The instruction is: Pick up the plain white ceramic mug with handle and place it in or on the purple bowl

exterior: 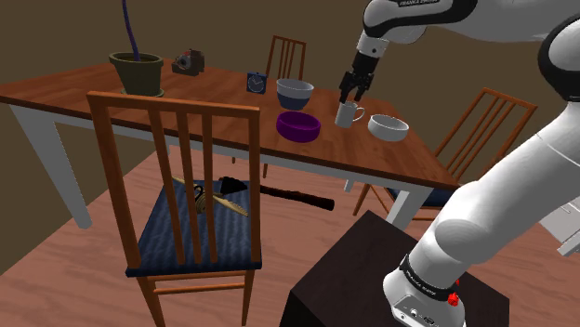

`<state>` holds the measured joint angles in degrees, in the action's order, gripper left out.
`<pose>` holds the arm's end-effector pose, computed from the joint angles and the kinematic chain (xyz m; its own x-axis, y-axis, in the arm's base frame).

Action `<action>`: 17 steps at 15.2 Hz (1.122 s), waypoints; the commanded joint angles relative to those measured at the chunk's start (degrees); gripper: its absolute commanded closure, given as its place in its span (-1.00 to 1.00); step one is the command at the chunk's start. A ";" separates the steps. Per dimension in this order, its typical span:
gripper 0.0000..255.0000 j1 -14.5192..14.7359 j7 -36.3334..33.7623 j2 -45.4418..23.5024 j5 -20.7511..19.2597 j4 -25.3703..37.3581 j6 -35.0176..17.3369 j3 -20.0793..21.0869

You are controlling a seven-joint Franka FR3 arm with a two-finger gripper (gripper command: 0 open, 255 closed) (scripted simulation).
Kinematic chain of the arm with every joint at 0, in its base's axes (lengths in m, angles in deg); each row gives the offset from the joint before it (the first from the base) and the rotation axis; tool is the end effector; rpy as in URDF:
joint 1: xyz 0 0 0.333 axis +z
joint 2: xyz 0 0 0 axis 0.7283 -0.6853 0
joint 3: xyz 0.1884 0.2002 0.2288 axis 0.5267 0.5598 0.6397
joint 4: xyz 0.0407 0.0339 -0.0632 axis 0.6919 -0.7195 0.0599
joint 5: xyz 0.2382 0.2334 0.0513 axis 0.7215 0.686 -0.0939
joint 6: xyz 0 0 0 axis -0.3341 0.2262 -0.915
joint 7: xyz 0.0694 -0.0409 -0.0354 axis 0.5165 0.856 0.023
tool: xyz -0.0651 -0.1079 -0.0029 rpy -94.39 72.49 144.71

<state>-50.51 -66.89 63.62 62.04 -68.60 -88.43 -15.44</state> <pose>0.3915 -0.1927 0.5965 0.9906 -0.1095 0.0820 -0.1070 -0.9937 -0.0344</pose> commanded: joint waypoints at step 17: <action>-1.00 -8.91 18.68 -33.13 12.15 30.15 0.92 -6.91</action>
<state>-59.27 -48.47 30.86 74.00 -38.19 -86.90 -22.37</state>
